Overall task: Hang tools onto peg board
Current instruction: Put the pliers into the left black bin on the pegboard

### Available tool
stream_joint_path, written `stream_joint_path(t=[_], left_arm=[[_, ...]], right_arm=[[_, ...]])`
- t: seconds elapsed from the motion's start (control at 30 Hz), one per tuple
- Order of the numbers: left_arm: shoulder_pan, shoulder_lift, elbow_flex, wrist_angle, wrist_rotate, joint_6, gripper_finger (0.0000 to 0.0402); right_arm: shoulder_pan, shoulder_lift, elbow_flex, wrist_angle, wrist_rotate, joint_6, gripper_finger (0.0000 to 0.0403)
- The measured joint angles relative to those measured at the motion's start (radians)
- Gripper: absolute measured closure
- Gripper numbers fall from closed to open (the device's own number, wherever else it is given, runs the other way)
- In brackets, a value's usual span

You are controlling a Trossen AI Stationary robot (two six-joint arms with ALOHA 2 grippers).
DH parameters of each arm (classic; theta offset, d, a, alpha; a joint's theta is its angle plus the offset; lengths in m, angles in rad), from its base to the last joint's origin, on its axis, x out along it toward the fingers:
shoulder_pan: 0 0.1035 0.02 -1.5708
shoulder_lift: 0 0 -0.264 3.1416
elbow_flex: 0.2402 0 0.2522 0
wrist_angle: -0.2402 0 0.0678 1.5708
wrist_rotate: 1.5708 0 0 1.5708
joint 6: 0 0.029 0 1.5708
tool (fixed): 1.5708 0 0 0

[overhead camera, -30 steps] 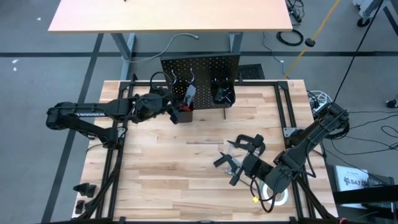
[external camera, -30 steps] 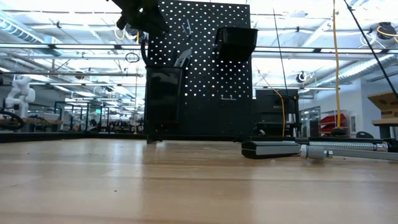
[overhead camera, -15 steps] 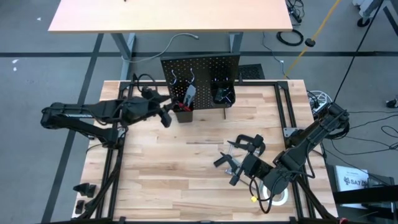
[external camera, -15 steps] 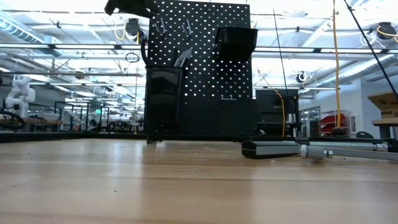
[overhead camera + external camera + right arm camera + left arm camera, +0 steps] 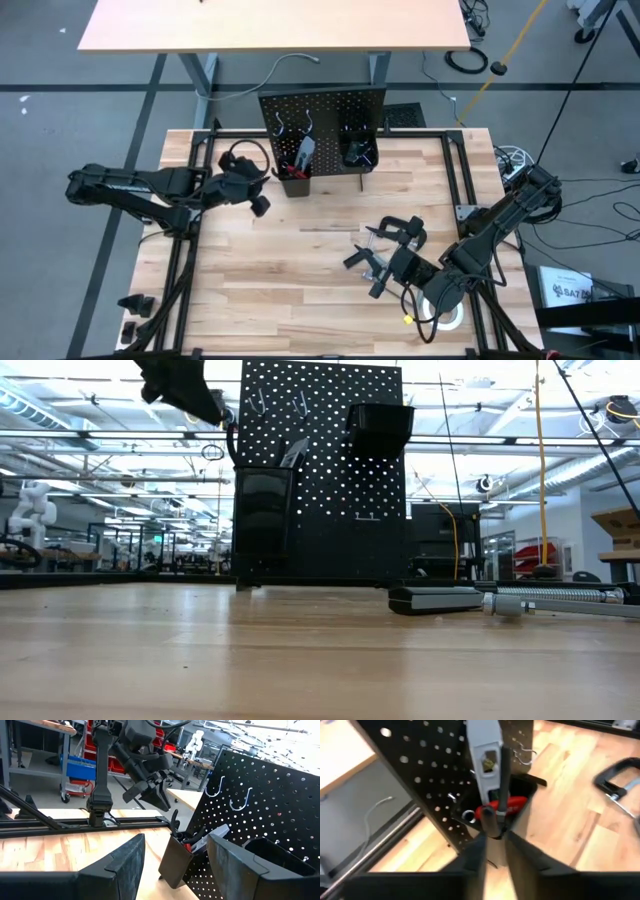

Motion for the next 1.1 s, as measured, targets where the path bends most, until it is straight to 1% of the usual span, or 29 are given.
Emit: stream_joint_path(t=[0.07,0.1,0.13,0.37,0.5,0.6,0.73,0.83,0.93,1.1], left_arm=[[0.003,0.005,0.0,0.003,-0.026,-0.003,0.0377],[0.006,0.009,0.0,0.009,-0.034,-0.005,0.0389],[0.009,0.016,0.0,0.017,-0.036,-0.011,0.0392],[0.056,0.1,0.0,0.009,-0.03,-0.055,0.0399],[0.064,0.147,-0.001,0.084,-0.002,-0.017,0.04],[0.078,0.163,-0.001,0.147,0.0,0.025,0.04],[0.12,0.167,0.002,0.151,-0.001,0.027,0.0401],[0.144,0.167,0.003,0.153,0.004,0.055,0.0401],[0.15,0.165,0.003,0.163,0.006,0.08,0.0401],[0.147,0.142,0.003,0.229,0.0,0.112,0.0401]], right_arm=[[-0.006,0.0,0.0,0.0,0.0,0.0,0.0197],[-0.008,0.0,0.0,0.0,0.0,0.0,0.0197],[-0.012,0.0,0.0,0.0,0.0,0.0,0.0197],[-0.019,0.0,0.0,0.001,-0.002,0.01,0.0197],[-0.019,0.0,0.0,0.0,-0.005,0.017,0.0197],[-0.019,0.0,0.0,-0.001,-0.005,0.017,0.0197],[-0.019,0.0,0.0,-0.003,-0.005,0.016,0.0197],[-0.019,0.0,0.0,-0.003,-0.005,0.016,0.0197],[-0.019,0.0,0.0,-0.004,-0.005,0.016,0.0197],[-0.018,0.0,0.0,-0.01,-0.005,0.015,0.0197]])
